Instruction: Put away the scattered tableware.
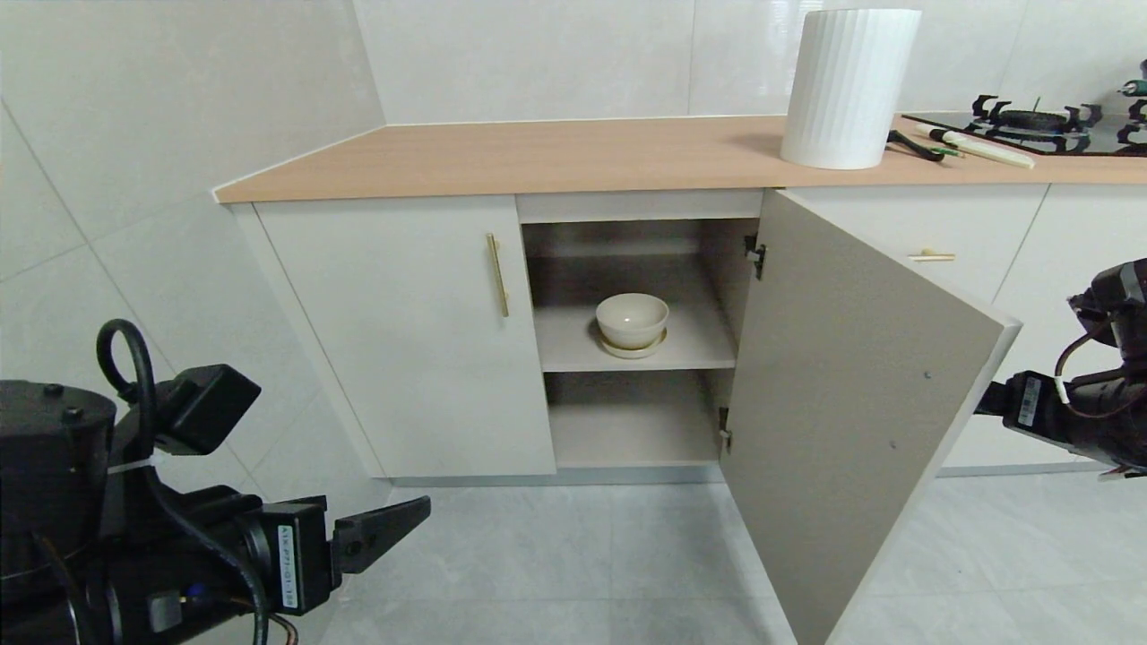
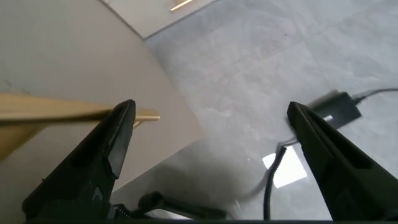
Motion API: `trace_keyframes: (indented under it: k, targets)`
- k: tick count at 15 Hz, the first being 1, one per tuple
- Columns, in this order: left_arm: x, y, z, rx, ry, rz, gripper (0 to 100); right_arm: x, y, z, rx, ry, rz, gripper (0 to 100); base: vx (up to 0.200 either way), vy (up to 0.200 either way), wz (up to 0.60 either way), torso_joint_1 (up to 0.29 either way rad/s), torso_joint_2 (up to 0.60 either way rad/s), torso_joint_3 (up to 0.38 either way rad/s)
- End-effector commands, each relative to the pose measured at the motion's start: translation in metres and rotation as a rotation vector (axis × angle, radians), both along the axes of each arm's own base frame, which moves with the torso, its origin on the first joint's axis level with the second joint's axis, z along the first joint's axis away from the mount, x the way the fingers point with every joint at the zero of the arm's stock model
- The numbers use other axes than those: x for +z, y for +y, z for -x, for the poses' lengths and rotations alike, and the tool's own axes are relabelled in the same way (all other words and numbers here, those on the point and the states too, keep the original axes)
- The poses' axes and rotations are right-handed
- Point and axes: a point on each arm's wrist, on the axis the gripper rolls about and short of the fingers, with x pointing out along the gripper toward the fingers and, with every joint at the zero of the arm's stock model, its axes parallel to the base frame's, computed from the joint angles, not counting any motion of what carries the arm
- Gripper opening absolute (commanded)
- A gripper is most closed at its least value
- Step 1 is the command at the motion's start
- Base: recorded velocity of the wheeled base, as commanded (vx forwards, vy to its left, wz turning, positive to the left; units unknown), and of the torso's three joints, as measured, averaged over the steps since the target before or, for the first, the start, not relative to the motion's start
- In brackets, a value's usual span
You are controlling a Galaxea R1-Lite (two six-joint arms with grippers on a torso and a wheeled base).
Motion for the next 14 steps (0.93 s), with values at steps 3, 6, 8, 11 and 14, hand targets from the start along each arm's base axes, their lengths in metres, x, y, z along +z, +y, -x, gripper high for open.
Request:
trace_keyframes:
  k: [3, 6, 8, 11, 14]
  targets:
    - [0.0, 0.0, 0.0, 0.003, -0.001, 0.001, 100, -0.01, 0.018, 0.003, 0.066, 0.003, -0.011, 100, 0.0, 0.0, 0.0, 0.0, 0.0, 0.0]
    - [0.002, 0.0, 0.0, 0.002, -0.008, 0.004, 100, -0.012, 0.044, 0.008, 0.143, 0.0, -0.045, 100, 0.0, 0.0, 0.0, 0.0, 0.0, 0.0]
    - [0.001, 0.0, 0.0, 0.003, -0.005, 0.003, 100, -0.011, 0.064, 0.007, 0.21, -0.002, -0.055, 100, 0.0, 0.0, 0.0, 0.0, 0.0, 0.0]
    - [0.003, 0.0, 0.0, 0.002, -0.01, 0.005, 100, -0.028, 0.104, -0.012, 0.337, -0.008, -0.065, 100, 0.0, 0.0, 0.0, 0.0, 0.0, 0.0]
    - [0.003, -0.001, -0.001, 0.002, -0.008, 0.004, 100, -0.044, 0.128, -0.047, 0.374, -0.002, -0.059, 100, 0.0, 0.0, 0.0, 0.0, 0.0, 0.0]
